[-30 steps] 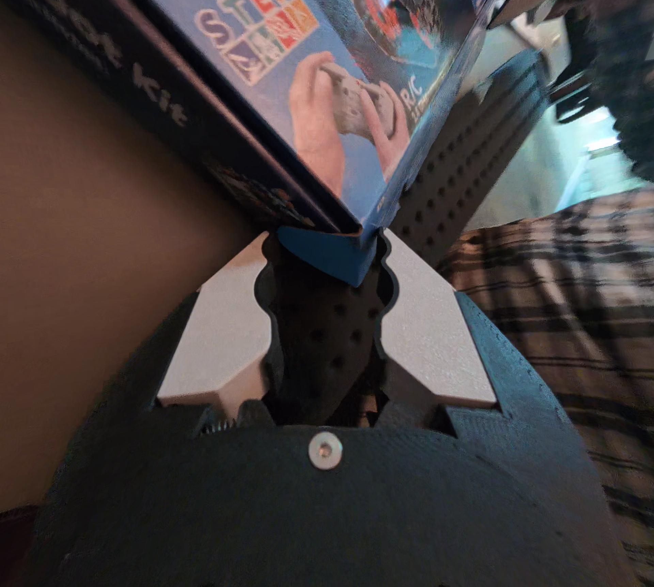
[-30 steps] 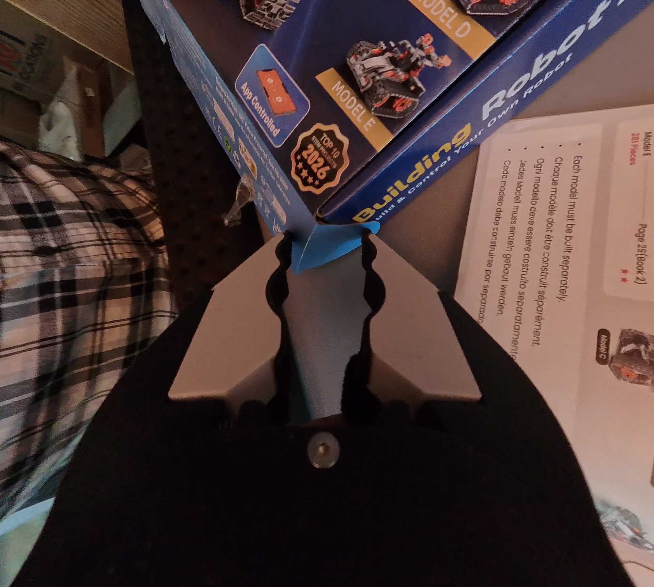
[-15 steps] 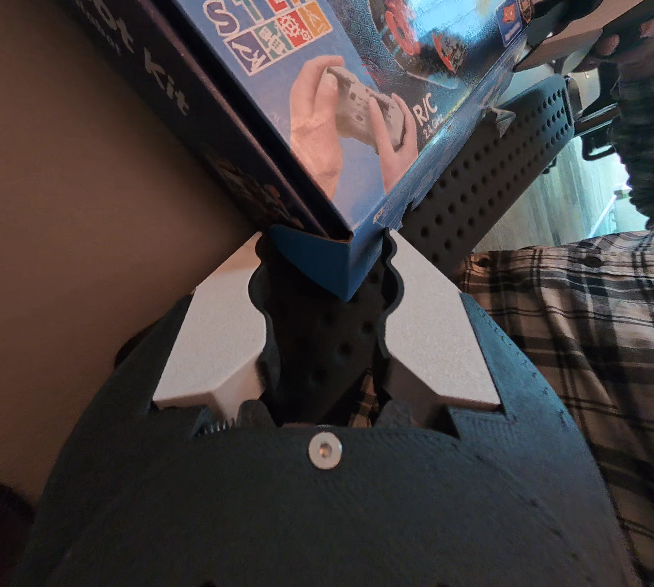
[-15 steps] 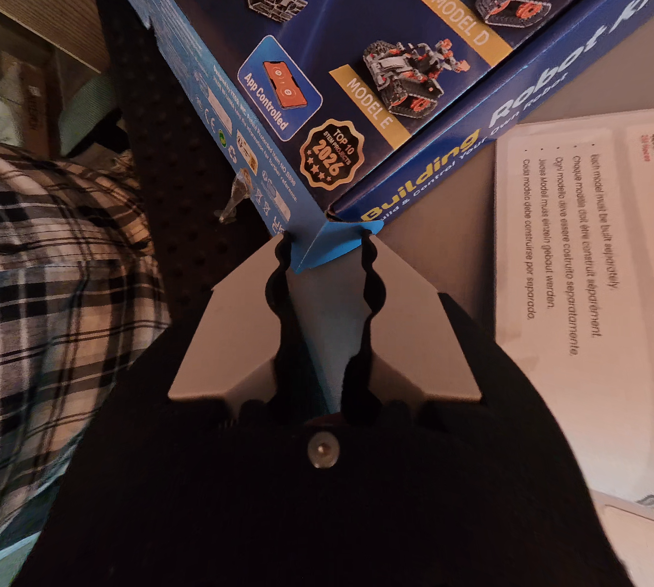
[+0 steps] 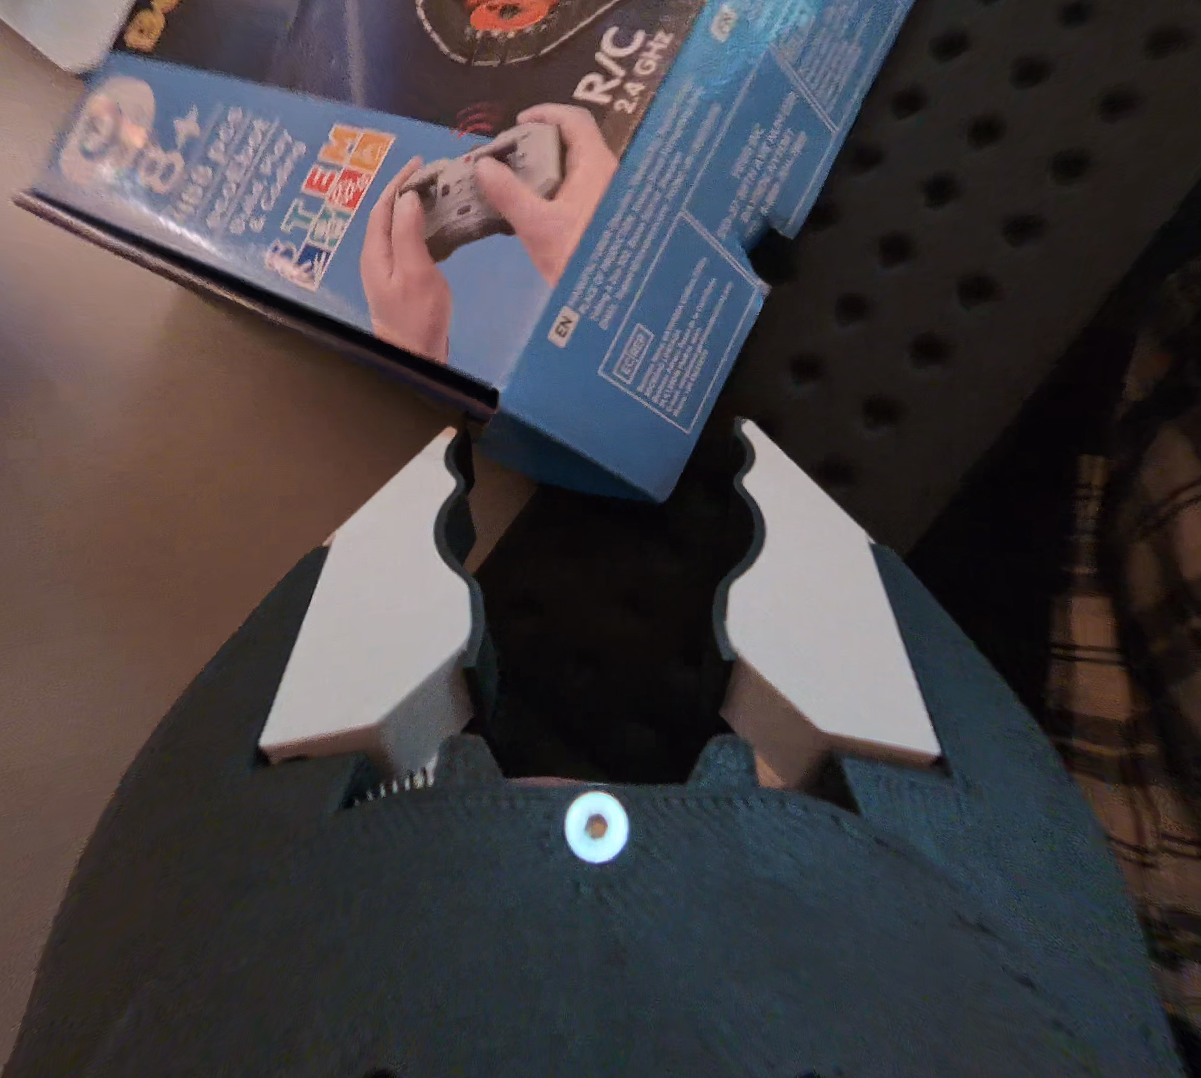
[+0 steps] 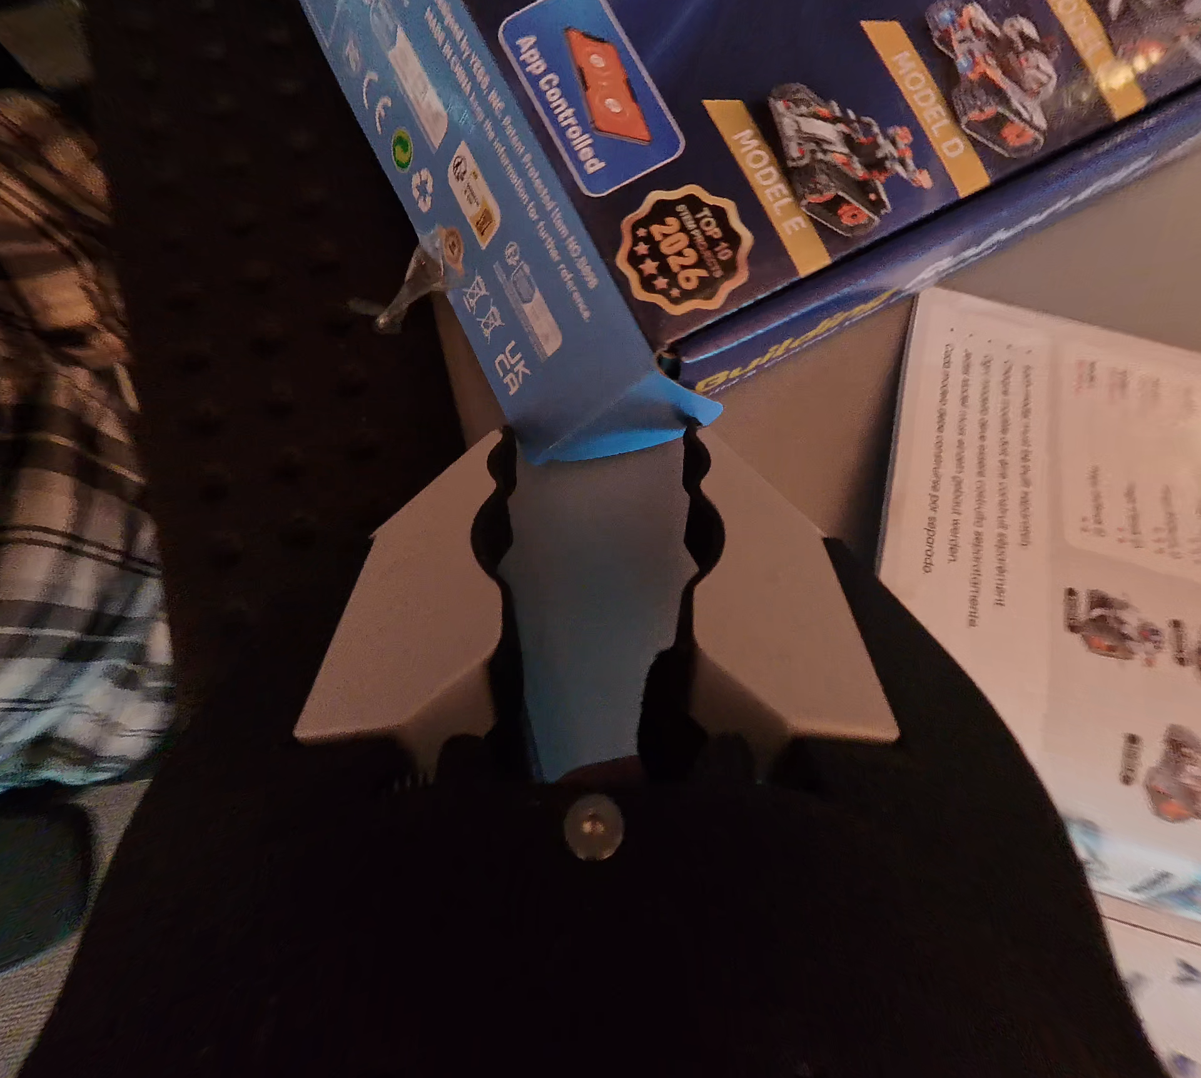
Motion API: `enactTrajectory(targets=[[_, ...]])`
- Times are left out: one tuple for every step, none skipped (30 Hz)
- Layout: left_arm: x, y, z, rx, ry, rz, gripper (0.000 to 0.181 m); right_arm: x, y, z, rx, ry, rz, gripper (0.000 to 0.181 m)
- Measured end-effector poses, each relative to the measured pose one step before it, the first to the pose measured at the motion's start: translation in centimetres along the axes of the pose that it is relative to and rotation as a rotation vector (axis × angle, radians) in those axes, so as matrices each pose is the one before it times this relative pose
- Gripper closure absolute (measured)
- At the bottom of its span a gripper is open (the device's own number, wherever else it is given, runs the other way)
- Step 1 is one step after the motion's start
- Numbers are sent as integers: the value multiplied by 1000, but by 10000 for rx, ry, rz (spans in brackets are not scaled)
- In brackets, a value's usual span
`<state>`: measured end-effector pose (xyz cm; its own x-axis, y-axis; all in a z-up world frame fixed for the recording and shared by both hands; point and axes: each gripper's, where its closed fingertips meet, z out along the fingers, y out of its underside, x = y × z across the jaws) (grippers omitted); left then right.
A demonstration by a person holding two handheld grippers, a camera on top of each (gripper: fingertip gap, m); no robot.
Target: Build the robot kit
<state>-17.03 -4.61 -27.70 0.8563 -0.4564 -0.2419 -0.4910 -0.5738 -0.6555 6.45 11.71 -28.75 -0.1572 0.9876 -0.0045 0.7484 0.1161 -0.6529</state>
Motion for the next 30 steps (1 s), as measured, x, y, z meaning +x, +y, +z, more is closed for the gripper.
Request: enactTrajectory(targets=[[-4,-126,-348,-2,-250,577,106,58,350,130,-204,408,-547,131],[-98,-21,-328,9,-274,560,110,-109,203,117,-104,212,-290,128],[30,177,-163,-131,-158,383,114,-135,-27,93,65,68,-8,125],[18,-23,-51,-107,-149,269,115,72,-50,91,80,169,-59,125],[-73,-92,7,-84,-224,299,114,209,28,80,19,304,-218,127],[-43,16,-43,-54,-148,132,115,247,2,57,18,345,-189,130],[-41,15,66,-61,-67,-96,115,148,-39,57,39,280,-103,134],[-163,-22,-7,34,-178,-12,116,-2,-121,48,97,189,-84,137],[-266,92,101,6,-251,41,120,-39,-292,3,200,148,-28,140],[-297,153,72,13,-144,-143,123,35,-302,1,196,127,133,143],[-341,60,36,93,-11,-226,123,103,-247,-10,156,93,205,147],[-557,160,127,10,-107,-158,123,64,-370,-66,223,7,232,149],[-537,245,187,-89,-67,-120,123,-1,-514,-103,266,-102,346,150],[-426,133,126,-61,48,-160,123,78,-460,-58,174,-69,332,152],[-418,-112,50,114,91,-210,123,247,-295,8,53,89,126,154],[-588,-145,63,156,-47,-204,123,258,-250,50,16,127,2,156],[-419,-10,75,49,84,-167,123,120,-263,76,42,18,77,156],[-447,104,118,-50,174,-185,123,46,-281,110,74,-60,191,155],[-254,-5,-5,23,182,-162,123,10,-253,114,69,-94,221,155],[-222,4,-89,45,170,-132,123,-64,-158,110,10,-105,162,155],[-203,72,-157,5,156,-200,123,-79,-101,86,-7,-82,97,155],[-232,-15,-157,56,187,-275,123,-124,-33,71,-31,-104,128,155],[-41,8,-168,25,210,-242,123,-149,41,66,-87,-129,137,155],[61,60,-177,-40,265,-189,123,-132,125,82,-136,-101,82,155],[91,40,-118,-66,248,-183,123,-185,155,74,-175,-125,82,155],[108,9,-153,-41,269,-145,123,-212,145,60,-171,-158,87,155],[40,29,-182,-61,266,-161,123,-139,112,62,-136,-103,23,155],[69,-19,-133,-20,197,-157,123,-115,101,70,-135,-56,-14,155],[63,-3,-59,-10,163,-154,123,-84,57,84,-116,-5,-39,155],[144,-24,-35,14,224,-188,123,-92,92,78,-121,-19,13,155]])
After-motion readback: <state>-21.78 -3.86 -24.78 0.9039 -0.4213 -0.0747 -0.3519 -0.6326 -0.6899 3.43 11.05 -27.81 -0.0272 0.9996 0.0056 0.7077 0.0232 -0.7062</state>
